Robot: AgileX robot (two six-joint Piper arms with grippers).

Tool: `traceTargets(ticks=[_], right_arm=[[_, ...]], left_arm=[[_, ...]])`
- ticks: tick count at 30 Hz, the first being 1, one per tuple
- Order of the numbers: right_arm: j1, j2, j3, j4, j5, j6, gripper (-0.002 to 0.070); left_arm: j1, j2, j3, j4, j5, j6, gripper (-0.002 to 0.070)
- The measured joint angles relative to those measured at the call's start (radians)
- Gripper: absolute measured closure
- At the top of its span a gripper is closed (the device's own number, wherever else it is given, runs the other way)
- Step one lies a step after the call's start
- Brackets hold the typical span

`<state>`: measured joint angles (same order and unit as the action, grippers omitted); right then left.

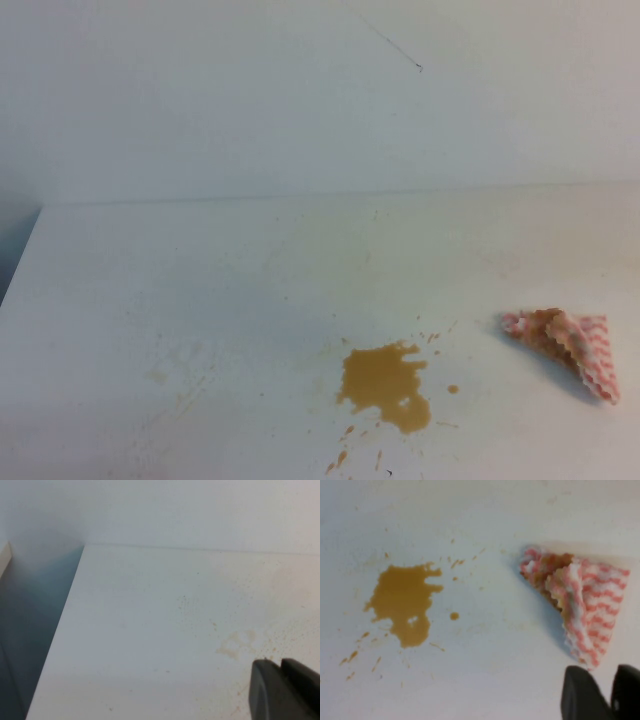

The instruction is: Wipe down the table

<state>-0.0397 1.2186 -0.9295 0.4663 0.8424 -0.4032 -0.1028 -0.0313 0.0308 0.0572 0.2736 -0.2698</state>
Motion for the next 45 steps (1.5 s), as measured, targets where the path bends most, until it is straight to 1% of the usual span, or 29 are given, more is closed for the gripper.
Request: traceTargets(ticks=[4,7,14,19,24,26,27,29,31,32,33,35,38,43,45], right_arm=[[0.038,0.137,-0.029,0.0,-0.003,-0.072,0.0372],[0.086,0.233,-0.06,-0.002,-0.037,-0.11,0.0316],[0.193,0.457,-0.165,-0.088,-0.152,-0.108,0.0295],[0.204,0.605,-0.24,-0.198,-0.191,-0.022,0.0293],[0.204,0.701,-0.288,-0.237,-0.18,0.001,0.0294],[0.204,0.732,-0.298,-0.241,-0.164,0.001,0.0316],[0.204,0.744,-0.3,-0.242,-0.154,0.001,0.0344],[0.204,0.758,-0.302,-0.242,-0.133,0.001,0.0426],[0.204,0.762,-0.304,-0.242,-0.107,0.001,0.0552],[0.204,0.762,-0.306,-0.24,-0.095,0.002,0.0594],[0.204,0.762,-0.311,-0.236,-0.074,0.002,0.0619],[0.204,0.762,-0.326,-0.214,-0.023,-0.014,0.064],[0.204,0.75,-0.363,-0.12,0.062,-0.083,0.0647],[0.212,0.718,-0.426,0.245,0.283,-0.34,0.0649],[0.242,0.714,-0.436,0.346,0.321,-0.38,0.0649]], left_arm=[[0.0,0.0,0.0,0.0,0.0,0.0,0.0675],[0.0,0.0,0.0,0.0,0.0,0.0,0.0675],[0.0,0.0,0.0,0.0,0.0,0.0,0.0675],[0.0,0.0,0.0,0.0,0.0,0.0,0.0675],[0.0,0.0,0.0,0.0,0.0,0.0,0.0675],[0.0,0.0,0.0,0.0,0.0,0.0,0.0675],[0.0,0.0,0.0,0.0,0.0,0.0,0.0675],[0.0,0.0,0.0,0.0,0.0,0.0,0.0675],[0.0,0.0,0.0,0.0,0.0,0.0,0.0675],[0.0,0.0,0.0,0.0,0.0,0.0,0.0675],[0.0,0.0,0.0,0.0,0.0,0.0,0.0675],[0.0,0.0,0.0,0.0,0.0,0.0,0.0675],[0.0,0.0,0.0,0.0,0.0,0.0,0.0675],[0.0,0.0,0.0,0.0,0.0,0.0,0.0675],[0.0,0.0,0.0,0.0,0.0,0.0,0.0675]])
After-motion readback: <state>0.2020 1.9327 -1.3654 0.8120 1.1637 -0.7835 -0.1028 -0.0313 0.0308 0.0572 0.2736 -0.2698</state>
